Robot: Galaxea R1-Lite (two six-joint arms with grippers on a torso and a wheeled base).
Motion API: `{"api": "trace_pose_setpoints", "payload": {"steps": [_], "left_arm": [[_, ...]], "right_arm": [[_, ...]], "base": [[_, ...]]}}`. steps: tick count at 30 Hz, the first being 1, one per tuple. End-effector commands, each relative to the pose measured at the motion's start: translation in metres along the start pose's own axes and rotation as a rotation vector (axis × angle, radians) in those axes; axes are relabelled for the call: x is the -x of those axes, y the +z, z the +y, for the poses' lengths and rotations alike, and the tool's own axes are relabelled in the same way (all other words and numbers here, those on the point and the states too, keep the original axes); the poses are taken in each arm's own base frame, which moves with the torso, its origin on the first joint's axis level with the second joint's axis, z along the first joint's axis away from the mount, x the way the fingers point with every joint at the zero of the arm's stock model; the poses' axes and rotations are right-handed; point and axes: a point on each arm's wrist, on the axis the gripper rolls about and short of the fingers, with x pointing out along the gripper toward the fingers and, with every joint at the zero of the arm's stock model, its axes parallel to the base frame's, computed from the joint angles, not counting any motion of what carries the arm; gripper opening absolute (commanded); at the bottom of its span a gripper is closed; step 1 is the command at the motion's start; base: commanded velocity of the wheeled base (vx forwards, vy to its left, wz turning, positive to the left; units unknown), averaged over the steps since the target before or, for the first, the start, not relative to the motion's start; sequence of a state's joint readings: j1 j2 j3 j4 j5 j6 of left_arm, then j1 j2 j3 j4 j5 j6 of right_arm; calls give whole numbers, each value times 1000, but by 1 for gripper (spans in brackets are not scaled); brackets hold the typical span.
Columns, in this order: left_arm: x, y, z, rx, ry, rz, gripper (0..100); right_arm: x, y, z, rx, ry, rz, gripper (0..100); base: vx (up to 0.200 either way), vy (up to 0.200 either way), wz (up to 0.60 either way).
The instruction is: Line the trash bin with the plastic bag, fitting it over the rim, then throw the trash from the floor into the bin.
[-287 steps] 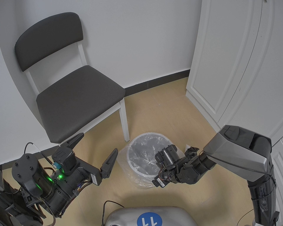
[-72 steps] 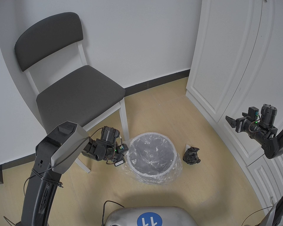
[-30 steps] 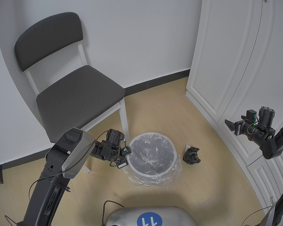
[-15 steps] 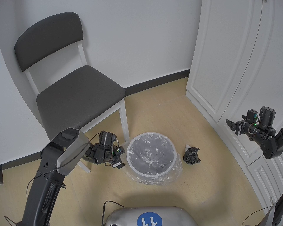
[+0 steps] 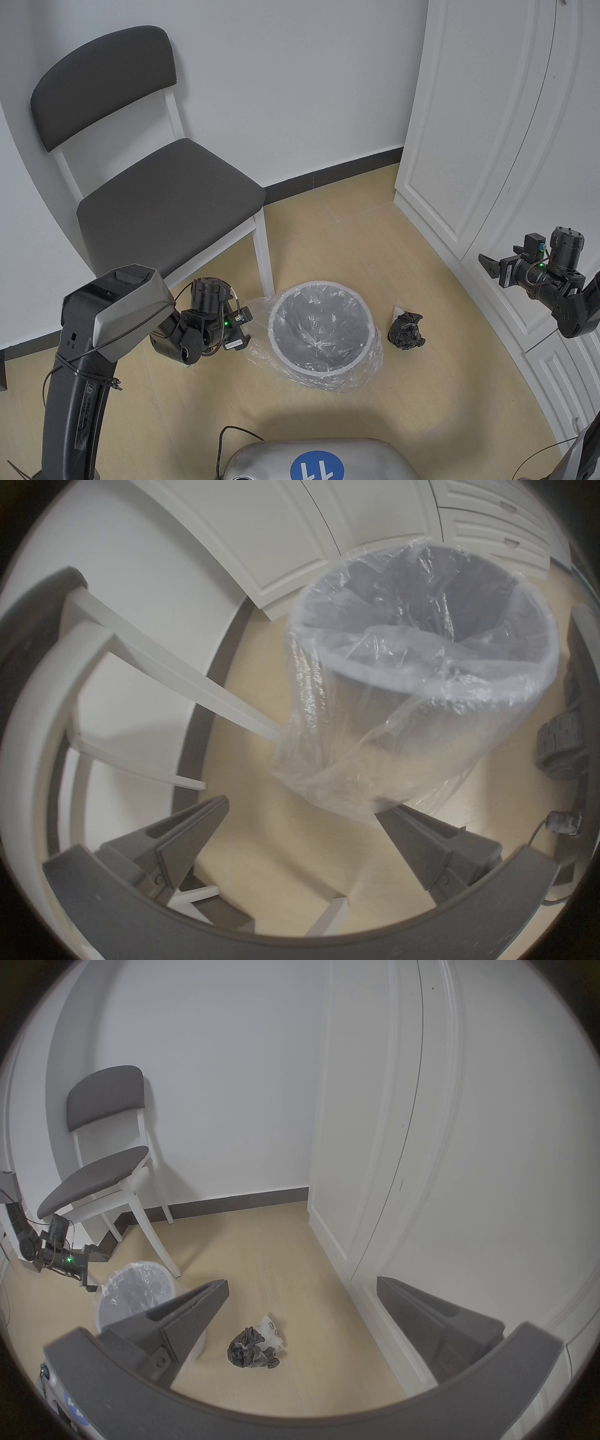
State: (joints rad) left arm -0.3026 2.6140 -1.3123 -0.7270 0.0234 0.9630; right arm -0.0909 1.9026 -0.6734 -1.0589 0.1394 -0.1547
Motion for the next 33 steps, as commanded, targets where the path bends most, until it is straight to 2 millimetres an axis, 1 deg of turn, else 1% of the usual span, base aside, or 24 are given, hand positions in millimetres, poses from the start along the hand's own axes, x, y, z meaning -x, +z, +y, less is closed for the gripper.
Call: {"api": "trace_pose_setpoints", "payload": {"steps": [1, 8, 13, 15, 16, 19, 20, 23, 26, 29, 33], "left_arm": [[26, 1, 2, -43, 77, 14, 100], [27, 0, -1, -33, 68, 5, 100], [38, -6, -10, -35, 4, -4, 100], [39, -5, -9, -33, 2, -8, 100], [38, -3, -6, -25, 25, -33, 100], [33, 4, 1, -22, 75, -61, 100], [28, 10, 2, -28, 88, -77, 100], [16, 14, -4, -34, 90, -88, 100], [7, 17, -15, -45, 75, -86, 100], [-2, 17, -23, -50, 45, -74, 100], [-12, 21, -20, -51, 23, -60, 100]], "right_arm": [[2, 0, 1, 1, 2, -2, 100], [4, 3, -1, 1, -4, -10, 100], [4, 3, -1, 2, -4, -12, 100], [3, 4, -1, 2, -5, -13, 100], [3, 3, -1, 2, -4, -12, 100], [3, 3, 0, 2, -3, -13, 100], [3, 3, 0, 2, -1, -11, 100], [3, 2, 1, 3, 1, -9, 100], [3, 2, 1, 3, 1, -9, 100], [2, 2, 0, 3, -1, -8, 100], [1, 1, 0, 3, 0, -6, 100]], "base": [[0, 0, 0], [0, 0, 0], [0, 0, 0], [0, 0, 0], [0, 0, 0], [0, 0, 0], [0, 0, 0], [0, 0, 0], [0, 0, 0], [0, 0, 0], [0, 0, 0]]}}
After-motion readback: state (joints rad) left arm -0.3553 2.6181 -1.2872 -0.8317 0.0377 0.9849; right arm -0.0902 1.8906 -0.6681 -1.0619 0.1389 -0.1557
